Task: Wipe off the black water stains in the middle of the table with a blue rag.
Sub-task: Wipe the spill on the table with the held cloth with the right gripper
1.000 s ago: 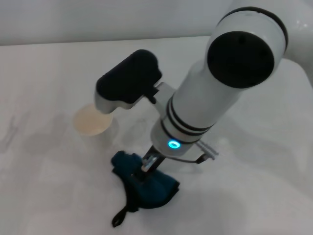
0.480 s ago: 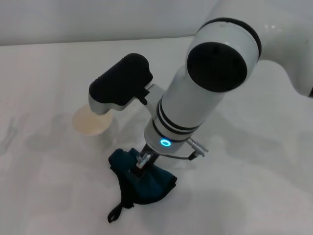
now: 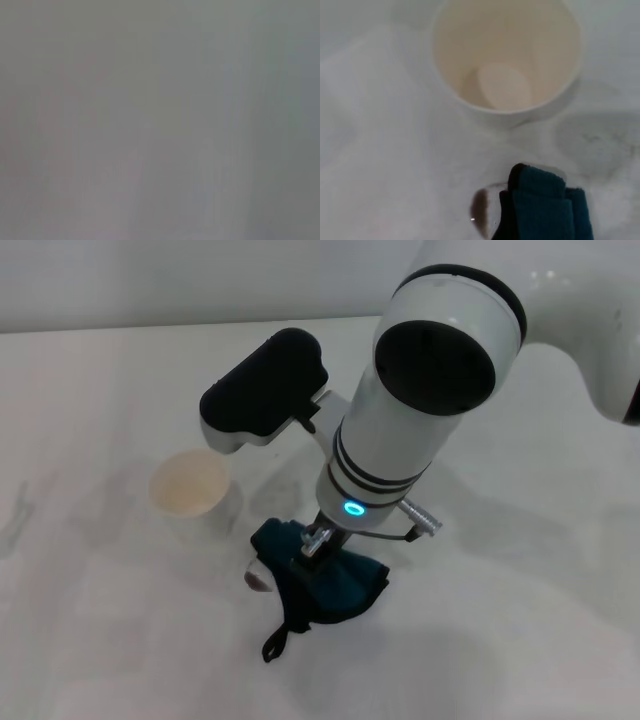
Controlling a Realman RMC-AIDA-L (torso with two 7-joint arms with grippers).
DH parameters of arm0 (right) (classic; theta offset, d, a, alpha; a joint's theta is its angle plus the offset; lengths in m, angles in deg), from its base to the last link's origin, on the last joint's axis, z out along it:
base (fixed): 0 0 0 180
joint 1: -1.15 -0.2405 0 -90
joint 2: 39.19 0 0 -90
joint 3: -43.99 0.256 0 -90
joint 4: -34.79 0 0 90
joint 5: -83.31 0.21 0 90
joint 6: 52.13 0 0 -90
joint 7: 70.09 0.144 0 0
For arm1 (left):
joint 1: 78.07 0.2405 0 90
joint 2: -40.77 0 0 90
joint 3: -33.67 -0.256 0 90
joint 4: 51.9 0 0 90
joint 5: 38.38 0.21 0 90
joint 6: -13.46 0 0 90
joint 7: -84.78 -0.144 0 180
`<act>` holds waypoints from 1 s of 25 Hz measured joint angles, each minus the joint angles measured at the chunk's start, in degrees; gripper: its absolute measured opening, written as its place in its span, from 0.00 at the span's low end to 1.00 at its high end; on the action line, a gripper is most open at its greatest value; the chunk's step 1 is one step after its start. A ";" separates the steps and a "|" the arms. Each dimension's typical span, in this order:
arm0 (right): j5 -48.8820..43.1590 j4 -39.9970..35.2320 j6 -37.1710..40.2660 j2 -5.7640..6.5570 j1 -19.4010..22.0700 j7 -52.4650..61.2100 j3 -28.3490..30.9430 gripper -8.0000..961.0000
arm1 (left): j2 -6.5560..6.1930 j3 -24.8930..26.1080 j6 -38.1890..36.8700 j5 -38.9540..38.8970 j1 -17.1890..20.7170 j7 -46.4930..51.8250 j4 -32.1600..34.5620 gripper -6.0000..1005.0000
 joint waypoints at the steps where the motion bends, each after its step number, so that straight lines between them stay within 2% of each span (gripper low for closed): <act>1: -0.19 0.15 -0.12 0.00 0.00 0.06 0.17 0.08 | 0.00 0.00 0.00 0.00 0.01 0.00 0.00 0.88; 8: 3.03 -1.28 0.39 0.00 0.16 -1.69 -0.65 0.08 | 0.08 0.00 0.01 0.00 -0.01 0.00 0.00 0.88; 15: 11.27 -0.48 4.29 0.00 -2.86 -2.11 -7.47 0.08 | 0.12 0.00 0.01 0.00 -0.51 0.00 0.05 0.88; 25: 11.57 0.99 5.95 0.00 -4.92 -2.29 -7.57 0.08 | 0.15 0.00 0.01 0.00 -0.03 0.08 0.10 0.88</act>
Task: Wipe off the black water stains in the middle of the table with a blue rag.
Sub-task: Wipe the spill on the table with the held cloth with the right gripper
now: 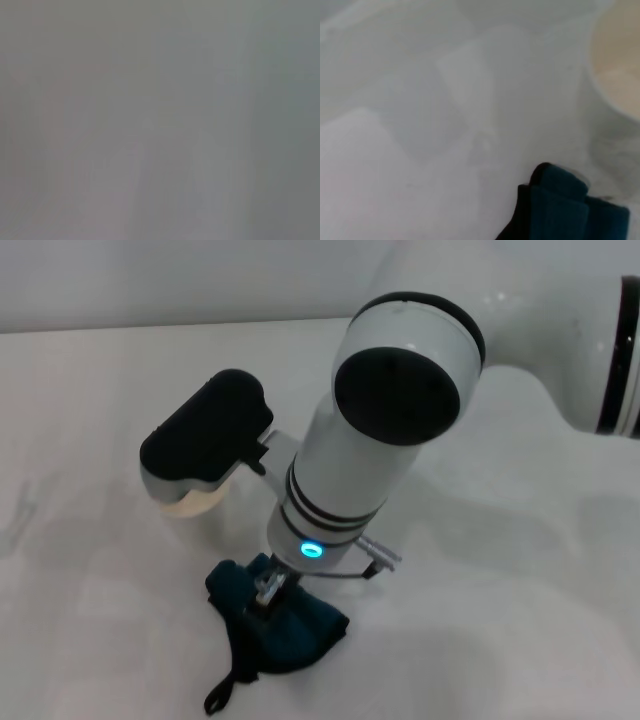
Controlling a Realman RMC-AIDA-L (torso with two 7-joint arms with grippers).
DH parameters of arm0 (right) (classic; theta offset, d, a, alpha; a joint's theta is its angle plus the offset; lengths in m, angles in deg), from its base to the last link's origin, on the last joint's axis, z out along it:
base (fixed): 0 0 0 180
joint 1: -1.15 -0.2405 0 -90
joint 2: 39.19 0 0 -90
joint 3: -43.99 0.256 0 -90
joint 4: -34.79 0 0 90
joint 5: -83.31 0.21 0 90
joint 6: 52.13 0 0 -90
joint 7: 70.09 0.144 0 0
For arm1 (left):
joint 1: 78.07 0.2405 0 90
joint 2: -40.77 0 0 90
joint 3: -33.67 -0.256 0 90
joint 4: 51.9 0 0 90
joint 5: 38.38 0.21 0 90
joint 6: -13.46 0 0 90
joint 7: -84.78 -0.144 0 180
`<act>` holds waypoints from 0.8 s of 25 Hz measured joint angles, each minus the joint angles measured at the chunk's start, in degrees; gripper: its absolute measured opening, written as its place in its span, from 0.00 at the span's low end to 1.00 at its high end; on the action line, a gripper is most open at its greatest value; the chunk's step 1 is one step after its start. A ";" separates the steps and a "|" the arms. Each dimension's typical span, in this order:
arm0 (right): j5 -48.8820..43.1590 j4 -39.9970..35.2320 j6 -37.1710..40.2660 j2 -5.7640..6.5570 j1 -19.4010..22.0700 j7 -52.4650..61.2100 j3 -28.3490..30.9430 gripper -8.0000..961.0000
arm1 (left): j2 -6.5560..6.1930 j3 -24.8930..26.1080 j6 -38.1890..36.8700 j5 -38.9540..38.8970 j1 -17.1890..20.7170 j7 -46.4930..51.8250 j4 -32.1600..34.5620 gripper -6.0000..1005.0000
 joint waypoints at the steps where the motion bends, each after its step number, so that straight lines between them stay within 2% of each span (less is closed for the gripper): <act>1: -0.35 0.36 -0.05 0.00 -0.20 0.08 0.12 0.08 | 0.00 0.00 0.00 0.00 0.01 0.03 0.00 0.88; 11: -6.02 3.82 -3.23 0.00 -1.29 2.35 1.36 0.08 | 0.03 0.00 -0.03 -0.05 0.25 0.23 0.00 0.88; 15: -9.42 3.63 -5.16 0.00 -0.78 2.53 3.78 0.08 | 0.01 0.00 -0.51 -0.26 0.97 0.25 0.00 0.88; 20: -8.89 1.62 -5.07 0.00 0.79 0.91 4.80 0.08 | -0.06 0.01 -0.70 -0.44 1.20 0.20 -0.01 0.88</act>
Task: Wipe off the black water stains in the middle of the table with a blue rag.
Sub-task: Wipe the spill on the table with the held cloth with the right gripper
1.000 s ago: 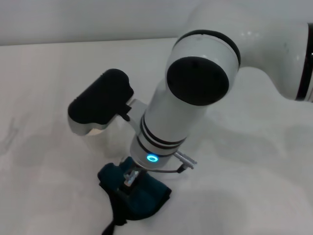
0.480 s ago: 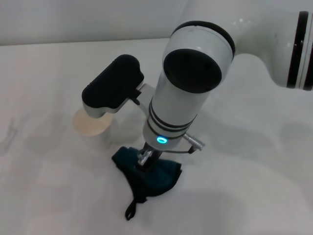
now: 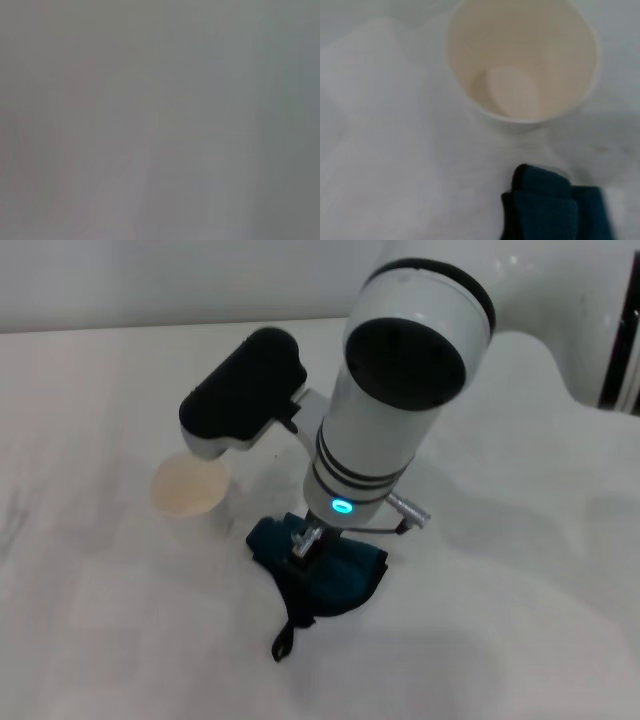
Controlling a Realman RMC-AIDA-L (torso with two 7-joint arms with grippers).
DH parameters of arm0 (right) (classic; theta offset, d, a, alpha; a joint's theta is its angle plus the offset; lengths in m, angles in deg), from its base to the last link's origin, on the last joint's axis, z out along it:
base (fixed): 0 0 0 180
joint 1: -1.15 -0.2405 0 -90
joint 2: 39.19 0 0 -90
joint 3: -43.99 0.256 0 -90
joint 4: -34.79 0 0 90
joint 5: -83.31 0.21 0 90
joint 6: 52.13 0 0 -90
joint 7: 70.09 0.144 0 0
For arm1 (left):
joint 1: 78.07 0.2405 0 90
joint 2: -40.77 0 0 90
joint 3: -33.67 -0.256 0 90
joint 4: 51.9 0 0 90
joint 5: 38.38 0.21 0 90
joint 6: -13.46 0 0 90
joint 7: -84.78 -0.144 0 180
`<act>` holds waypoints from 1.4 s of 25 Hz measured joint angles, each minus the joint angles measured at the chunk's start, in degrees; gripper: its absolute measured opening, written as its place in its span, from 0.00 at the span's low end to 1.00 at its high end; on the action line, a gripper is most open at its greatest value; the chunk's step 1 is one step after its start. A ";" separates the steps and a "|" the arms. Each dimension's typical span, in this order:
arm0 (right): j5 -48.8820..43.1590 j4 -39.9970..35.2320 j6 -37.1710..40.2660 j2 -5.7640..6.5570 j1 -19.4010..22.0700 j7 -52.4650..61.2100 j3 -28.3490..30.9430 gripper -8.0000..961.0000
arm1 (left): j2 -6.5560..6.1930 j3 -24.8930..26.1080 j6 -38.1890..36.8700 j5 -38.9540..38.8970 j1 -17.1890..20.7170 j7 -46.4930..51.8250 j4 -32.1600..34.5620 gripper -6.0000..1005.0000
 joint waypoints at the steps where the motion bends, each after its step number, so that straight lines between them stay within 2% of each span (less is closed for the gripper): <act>1: 0.85 -0.33 0.38 0.01 0.38 -0.64 -0.06 0.08 | 0.00 -0.01 -0.01 0.02 -0.11 -0.05 0.00 0.88; 8: 9.81 -0.30 3.86 0.00 3.40 -9.17 0.29 0.08 | -0.01 -0.01 -0.01 0.09 0.00 0.05 0.05 0.88; 16: 3.68 -1.84 1.45 0.32 8.33 -10.12 6.97 0.08 | -0.10 -0.01 0.18 0.00 0.39 -0.09 0.06 0.88; 19: -0.63 -4.78 -1.19 0.66 12.85 -11.52 12.73 0.08 | -0.15 0.00 0.46 -0.01 0.37 -0.09 0.01 0.88; 23: -8.66 -12.41 -7.03 0.68 20.58 -13.87 22.21 0.08 | -0.12 -0.01 0.49 0.01 0.14 -0.12 0.00 0.88; 28: -17.00 -17.81 -13.03 0.79 26.92 -15.92 32.00 0.08 | -0.09 0.00 0.51 0.06 -0.22 -0.11 0.00 0.88; 35: -22.56 -17.68 -15.17 1.06 30.08 -20.31 43.22 0.08 | -0.15 -0.01 0.61 0.06 -0.78 -0.16 0.00 0.88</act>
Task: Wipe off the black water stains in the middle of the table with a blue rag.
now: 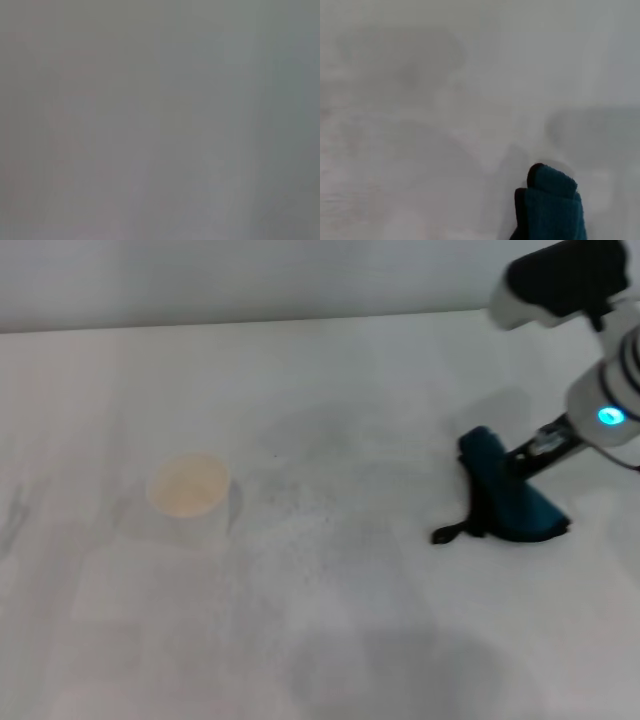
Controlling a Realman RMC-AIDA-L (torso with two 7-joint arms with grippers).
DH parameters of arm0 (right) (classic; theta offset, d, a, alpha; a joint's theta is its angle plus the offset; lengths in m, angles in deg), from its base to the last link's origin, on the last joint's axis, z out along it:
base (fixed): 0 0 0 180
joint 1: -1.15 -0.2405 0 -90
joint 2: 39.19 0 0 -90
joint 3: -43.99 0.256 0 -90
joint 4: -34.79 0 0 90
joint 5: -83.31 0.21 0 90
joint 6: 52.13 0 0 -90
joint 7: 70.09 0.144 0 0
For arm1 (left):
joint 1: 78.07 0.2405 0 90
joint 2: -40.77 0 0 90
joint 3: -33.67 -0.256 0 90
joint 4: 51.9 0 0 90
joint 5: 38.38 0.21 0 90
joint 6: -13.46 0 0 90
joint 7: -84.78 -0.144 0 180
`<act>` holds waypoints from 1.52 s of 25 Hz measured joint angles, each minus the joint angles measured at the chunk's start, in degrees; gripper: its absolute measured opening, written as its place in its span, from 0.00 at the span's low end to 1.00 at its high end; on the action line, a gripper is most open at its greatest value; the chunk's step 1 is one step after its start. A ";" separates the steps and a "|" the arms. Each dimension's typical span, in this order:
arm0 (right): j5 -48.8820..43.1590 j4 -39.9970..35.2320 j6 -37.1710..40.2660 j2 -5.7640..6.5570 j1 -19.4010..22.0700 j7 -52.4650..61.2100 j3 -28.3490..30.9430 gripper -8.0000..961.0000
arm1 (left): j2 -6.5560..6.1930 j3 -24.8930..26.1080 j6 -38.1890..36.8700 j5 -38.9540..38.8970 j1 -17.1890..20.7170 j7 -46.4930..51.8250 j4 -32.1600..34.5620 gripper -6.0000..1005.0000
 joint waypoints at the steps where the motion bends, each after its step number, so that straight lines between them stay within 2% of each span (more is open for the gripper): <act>1: -0.52 0.68 -0.08 0.02 0.10 -0.63 1.41 0.08 | -0.01 0.00 0.00 -0.02 -0.11 0.00 0.00 0.88; 6: -1.43 4.96 0.39 0.10 -0.06 -3.80 6.33 0.08 | -0.03 0.00 0.00 -0.06 -0.45 -0.03 -0.05 0.88; 13: -1.15 10.25 3.94 0.00 -0.32 -6.99 8.85 0.08 | -0.04 0.00 0.01 -0.06 -0.99 -0.10 -0.33 0.88; 25: 1.30 10.71 4.20 0.06 0.30 -11.37 14.58 0.08 | -0.03 0.00 0.00 -0.07 -1.12 -0.13 -0.54 0.88; 28: 3.30 10.71 3.79 0.09 0.36 -13.30 16.56 0.20 | -0.04 0.06 0.00 -0.10 -1.11 -0.13 -0.54 0.88; 30: 5.32 10.43 3.46 0.10 0.56 -15.07 18.50 0.28 | -0.10 0.09 0.00 -0.15 -1.10 -0.13 -0.54 0.88; 33: 9.99 9.62 2.94 0.14 0.98 -18.80 22.59 0.29 | -0.12 0.09 0.01 -0.54 -1.10 -0.10 -0.52 0.88; 38: 16.60 9.44 4.00 0.15 1.32 -26.91 33.77 0.30 | -0.13 0.09 0.03 -0.81 -1.10 -0.11 -0.52 0.88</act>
